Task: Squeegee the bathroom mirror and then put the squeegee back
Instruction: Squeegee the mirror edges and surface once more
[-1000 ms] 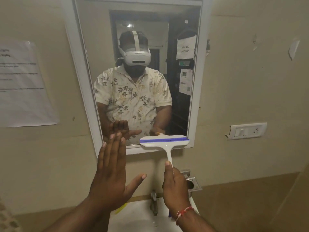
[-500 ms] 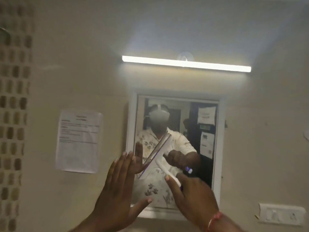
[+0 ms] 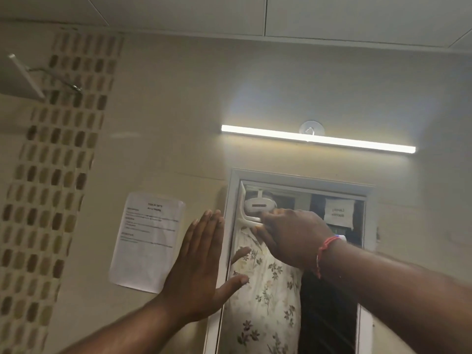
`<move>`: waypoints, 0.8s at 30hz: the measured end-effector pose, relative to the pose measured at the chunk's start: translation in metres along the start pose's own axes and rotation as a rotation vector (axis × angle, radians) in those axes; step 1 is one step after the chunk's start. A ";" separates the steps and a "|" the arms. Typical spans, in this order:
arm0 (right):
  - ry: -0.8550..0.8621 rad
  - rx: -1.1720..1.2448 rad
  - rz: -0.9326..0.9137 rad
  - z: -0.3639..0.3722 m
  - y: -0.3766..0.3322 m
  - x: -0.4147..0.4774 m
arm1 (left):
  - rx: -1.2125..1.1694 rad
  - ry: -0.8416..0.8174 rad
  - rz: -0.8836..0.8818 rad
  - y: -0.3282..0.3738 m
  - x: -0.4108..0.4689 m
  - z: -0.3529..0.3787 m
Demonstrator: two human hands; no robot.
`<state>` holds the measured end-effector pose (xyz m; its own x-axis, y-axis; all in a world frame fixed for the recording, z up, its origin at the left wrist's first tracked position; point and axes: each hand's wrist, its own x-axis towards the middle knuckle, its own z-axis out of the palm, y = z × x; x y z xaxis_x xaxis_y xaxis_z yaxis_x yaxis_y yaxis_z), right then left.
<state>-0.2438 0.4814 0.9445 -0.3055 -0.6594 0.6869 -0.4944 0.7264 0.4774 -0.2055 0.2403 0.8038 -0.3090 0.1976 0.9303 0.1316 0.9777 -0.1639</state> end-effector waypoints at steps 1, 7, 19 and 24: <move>0.002 0.009 0.003 0.003 0.001 0.002 | -0.001 -0.001 -0.001 0.000 0.001 0.002; -0.006 0.022 0.008 0.021 0.005 0.007 | -0.034 -0.021 -0.028 0.003 -0.002 0.014; 0.007 0.058 -0.014 0.027 0.014 0.010 | -0.039 -0.027 0.027 0.006 0.039 0.028; 0.012 0.046 -0.008 0.031 0.018 0.011 | -0.064 -0.019 0.021 0.010 0.051 0.037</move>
<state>-0.2816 0.4805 0.9435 -0.2923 -0.6623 0.6898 -0.5340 0.7115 0.4568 -0.2544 0.2629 0.8372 -0.3236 0.2204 0.9202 0.1978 0.9668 -0.1620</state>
